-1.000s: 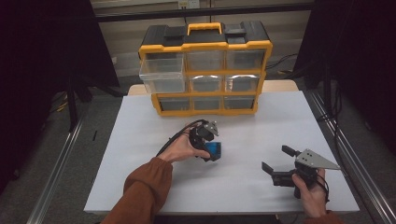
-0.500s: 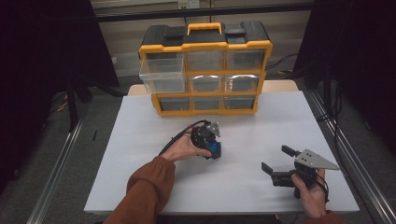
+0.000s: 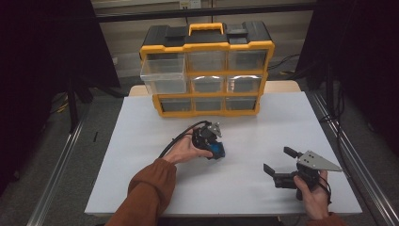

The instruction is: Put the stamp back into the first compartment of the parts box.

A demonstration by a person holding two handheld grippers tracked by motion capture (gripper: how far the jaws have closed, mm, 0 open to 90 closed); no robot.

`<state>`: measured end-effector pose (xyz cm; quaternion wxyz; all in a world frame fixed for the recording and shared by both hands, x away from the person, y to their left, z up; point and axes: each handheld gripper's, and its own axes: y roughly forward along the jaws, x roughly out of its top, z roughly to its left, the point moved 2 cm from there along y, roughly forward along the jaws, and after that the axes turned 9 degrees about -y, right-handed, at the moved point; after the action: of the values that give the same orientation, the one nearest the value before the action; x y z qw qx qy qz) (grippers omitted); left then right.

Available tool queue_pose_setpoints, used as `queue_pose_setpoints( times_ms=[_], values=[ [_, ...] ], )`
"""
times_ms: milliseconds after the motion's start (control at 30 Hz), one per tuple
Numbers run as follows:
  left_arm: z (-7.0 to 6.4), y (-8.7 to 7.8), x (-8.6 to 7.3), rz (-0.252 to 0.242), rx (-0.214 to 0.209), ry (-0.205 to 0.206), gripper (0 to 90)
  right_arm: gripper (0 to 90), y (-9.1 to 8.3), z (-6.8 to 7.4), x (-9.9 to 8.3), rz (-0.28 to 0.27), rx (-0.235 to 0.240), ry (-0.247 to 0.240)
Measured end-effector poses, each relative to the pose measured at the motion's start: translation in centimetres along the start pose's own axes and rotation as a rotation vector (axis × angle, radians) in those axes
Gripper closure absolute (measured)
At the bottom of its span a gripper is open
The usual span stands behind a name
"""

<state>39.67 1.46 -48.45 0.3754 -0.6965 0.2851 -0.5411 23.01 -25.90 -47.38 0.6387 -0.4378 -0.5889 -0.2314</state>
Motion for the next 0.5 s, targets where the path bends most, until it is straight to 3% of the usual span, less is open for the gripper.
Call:
queue_pose_setpoints(
  times_ms=[67,100,133,167,200,233,500],
  values=[
    [0.1,-0.1,0.0,-0.003,-0.017,-0.014,41.4,0.4,0.0,0.0,0.0,-0.003,-0.001,-0.002],
    [0.2,-0.1,0.0,0.006,-0.001,-0.013,41.4,0.4,0.0,0.0,0.0,-0.002,0.000,-0.003],
    [0.0,0.0,0.0,-0.028,-0.001,-0.042,41.4,0.4,0.0,0.0,0.0,-0.003,0.000,-0.004],
    [0.2,-0.3,-0.1,-0.015,-0.002,-0.027,41.3,0.4,0.0,0.0,0.0,-0.002,0.001,-0.004],
    [0.1,-0.3,-0.1,-0.037,-0.006,-0.051,41.3,0.4,0.0,0.0,0.0,-0.003,0.003,-0.003],
    [0.2,-0.7,-0.1,-0.030,-0.006,-0.036,41.3,0.4,0.0,0.0,0.0,-0.003,0.003,-0.003],
    [-0.5,-2.4,-0.1,-0.113,-0.012,-0.046,41.4,0.4,0.0,0.0,0.0,-0.004,0.006,-0.005]
  ],
)
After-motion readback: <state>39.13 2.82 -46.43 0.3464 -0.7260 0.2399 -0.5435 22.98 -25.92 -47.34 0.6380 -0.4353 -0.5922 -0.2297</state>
